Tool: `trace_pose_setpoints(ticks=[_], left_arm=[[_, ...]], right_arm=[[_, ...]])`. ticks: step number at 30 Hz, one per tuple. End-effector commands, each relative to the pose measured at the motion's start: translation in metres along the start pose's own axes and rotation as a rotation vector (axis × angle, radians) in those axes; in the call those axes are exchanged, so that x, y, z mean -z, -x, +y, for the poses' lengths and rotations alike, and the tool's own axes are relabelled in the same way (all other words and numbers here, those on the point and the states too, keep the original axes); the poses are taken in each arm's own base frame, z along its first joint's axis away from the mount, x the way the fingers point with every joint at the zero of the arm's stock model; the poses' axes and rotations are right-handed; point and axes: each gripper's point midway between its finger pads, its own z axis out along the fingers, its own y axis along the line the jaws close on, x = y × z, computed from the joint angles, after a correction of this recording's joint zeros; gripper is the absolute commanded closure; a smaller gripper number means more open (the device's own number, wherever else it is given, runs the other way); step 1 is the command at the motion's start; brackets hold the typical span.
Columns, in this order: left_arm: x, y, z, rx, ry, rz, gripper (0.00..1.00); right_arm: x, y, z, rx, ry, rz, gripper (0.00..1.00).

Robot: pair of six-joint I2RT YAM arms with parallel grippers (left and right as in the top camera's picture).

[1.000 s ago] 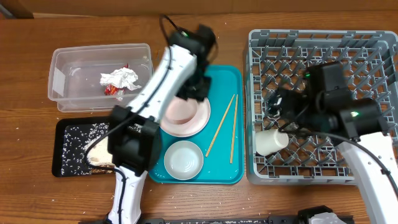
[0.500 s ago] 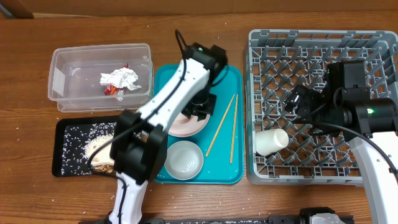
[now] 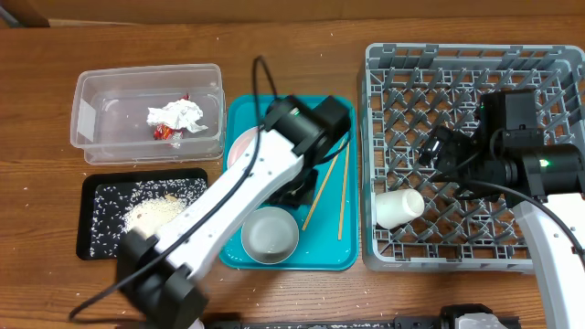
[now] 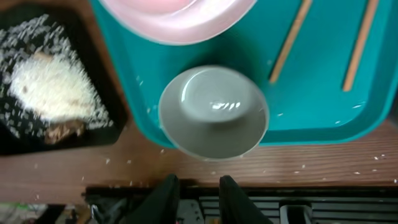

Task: Sort waste into correct bins and load items into the dishwasher

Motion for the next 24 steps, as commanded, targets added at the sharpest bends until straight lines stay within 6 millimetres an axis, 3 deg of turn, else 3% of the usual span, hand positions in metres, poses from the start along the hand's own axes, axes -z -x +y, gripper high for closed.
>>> trace_pose_setpoints(ticks=[1,5,8,9,10,11,16,24], left_arm=[[0.029,-0.019,0.034,0.139,0.004,-0.141,0.75],[0.052,-0.045,0.075,0.239,0.018,-0.308,0.75],[0.067,-0.071,0.1,0.263,-0.026,-0.421,0.65],[0.071,-0.08,0.106,0.266,-0.047,-0.45,0.55],[0.076,-0.088,0.111,0.274,-0.069,-0.477,0.33],[0.081,-0.093,0.114,0.283,-0.1,-0.506,0.0],[0.101,-0.115,0.129,0.325,-0.219,-0.647,0.0],[0.107,-0.133,0.14,0.341,-0.266,-0.706,0.0]], right_arm=[[0.006,0.005,0.002,0.001,0.014,-0.019,0.0],[0.006,0.005,0.003,0.0,0.017,-0.018,0.0],[0.006,0.005,0.003,0.0,0.017,-0.018,0.0],[0.006,0.005,0.003,0.0,0.017,-0.018,0.0],[0.006,0.005,0.003,0.0,0.017,-0.018,0.0],[0.006,0.005,0.003,0.0,0.017,-0.018,0.0],[0.006,0.005,0.003,0.0,0.017,-0.018,0.0],[0.006,0.005,0.003,0.0,0.017,-0.018,0.0]])
